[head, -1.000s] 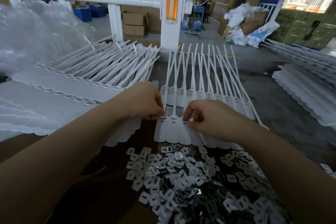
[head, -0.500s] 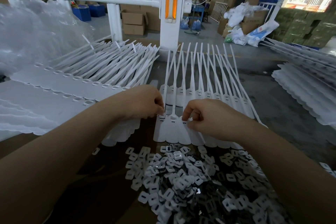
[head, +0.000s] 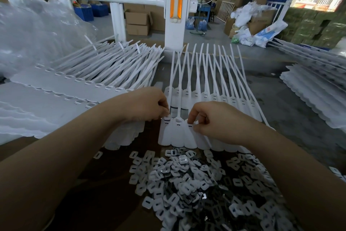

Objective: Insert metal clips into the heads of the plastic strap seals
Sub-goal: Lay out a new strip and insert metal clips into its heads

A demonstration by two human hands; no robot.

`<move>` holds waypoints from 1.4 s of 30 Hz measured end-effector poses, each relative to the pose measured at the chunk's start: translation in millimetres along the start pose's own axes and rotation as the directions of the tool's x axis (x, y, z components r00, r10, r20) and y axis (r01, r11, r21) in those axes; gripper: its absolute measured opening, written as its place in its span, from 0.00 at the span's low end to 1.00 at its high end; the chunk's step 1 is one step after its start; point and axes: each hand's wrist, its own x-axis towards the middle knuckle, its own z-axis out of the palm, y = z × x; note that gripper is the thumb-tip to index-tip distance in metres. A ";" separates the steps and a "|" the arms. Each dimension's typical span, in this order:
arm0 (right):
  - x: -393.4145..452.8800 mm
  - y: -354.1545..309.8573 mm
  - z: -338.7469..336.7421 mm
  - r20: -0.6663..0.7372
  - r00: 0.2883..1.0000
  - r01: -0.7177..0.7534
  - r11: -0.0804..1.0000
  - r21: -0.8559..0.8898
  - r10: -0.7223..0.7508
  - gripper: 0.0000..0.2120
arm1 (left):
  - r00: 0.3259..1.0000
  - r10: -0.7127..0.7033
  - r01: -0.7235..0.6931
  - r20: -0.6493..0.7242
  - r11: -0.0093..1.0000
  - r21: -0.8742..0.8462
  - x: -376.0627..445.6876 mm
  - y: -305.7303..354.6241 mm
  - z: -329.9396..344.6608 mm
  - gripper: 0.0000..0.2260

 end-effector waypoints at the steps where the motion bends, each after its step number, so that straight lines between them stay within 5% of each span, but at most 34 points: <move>1: -0.3 -0.4 0.0 0.000 1.000 0.001 1.000 -0.001 -0.001 0.06 | 1.000 -0.002 0.002 0.002 1.000 -0.008 -0.4 -0.6 -0.4 0.05; 28: 3.1 -1.5 -2.1 0.001 1.000 0.018 1.000 -0.019 -0.018 0.08 | 0.996 -0.089 0.088 0.019 0.994 0.061 3.3 12.1 -3.2 0.04; 32: 1.4 -8.4 -4.6 -0.031 0.993 0.118 0.993 -0.001 -0.118 0.08 | 0.997 -0.079 0.079 0.004 0.997 0.001 3.5 8.4 -3.5 0.04; 37: -3.2 -23.8 0.3 0.147 0.930 0.339 0.941 0.021 -0.338 0.07 | 0.998 -0.064 0.064 0.014 0.994 -0.085 2.8 2.2 -3.9 0.04; 42: -4.0 -25.9 4.2 0.190 0.909 0.377 0.926 0.000 -0.371 0.10 | 0.998 -0.057 0.058 0.013 0.992 -0.115 2.6 -0.4 -4.4 0.04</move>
